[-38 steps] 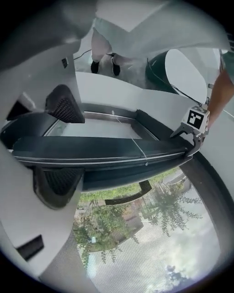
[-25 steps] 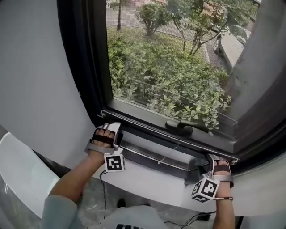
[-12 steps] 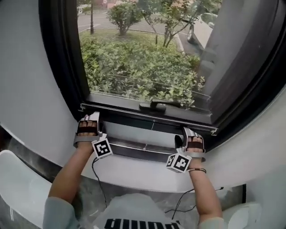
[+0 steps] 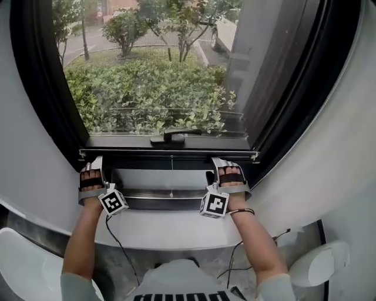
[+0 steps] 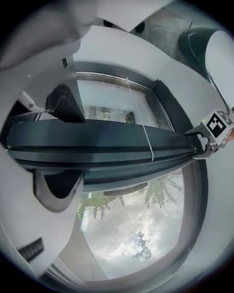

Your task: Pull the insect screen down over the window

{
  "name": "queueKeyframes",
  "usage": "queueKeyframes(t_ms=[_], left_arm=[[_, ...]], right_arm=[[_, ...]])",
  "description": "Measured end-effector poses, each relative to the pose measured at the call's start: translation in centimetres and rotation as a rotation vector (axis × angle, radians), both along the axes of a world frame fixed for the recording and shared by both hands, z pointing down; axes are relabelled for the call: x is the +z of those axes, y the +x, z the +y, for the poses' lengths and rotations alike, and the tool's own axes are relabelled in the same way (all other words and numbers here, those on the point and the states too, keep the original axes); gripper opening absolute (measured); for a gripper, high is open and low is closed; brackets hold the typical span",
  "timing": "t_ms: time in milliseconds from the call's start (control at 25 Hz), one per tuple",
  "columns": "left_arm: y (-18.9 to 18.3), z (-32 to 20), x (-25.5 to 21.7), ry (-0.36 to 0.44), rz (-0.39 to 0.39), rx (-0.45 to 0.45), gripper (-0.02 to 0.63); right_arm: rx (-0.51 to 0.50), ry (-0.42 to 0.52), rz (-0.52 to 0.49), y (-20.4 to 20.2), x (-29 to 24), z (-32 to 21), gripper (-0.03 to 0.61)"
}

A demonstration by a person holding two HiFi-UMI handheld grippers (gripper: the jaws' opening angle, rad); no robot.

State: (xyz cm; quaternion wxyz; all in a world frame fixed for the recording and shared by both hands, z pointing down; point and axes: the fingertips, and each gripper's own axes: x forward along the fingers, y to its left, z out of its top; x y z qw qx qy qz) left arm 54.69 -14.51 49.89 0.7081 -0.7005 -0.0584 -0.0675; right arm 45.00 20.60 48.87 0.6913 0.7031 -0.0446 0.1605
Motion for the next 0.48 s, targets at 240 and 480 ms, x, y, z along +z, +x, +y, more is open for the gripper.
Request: queueKeyframes(t_ms=[240, 480], left_arm=[[-2.2, 1.2, -0.4, -0.102, -0.015, 0.046, 0.382], [-5.4, 2.6, -0.9, -0.282, -0.038, 0.099, 0.38]], right_arm=[[0.015, 0.05, -0.028, -0.9, -0.2, -0.4, 0.313], [0.01, 0.11, 0.001, -3.0, -1.1, -1.8, 0.313]])
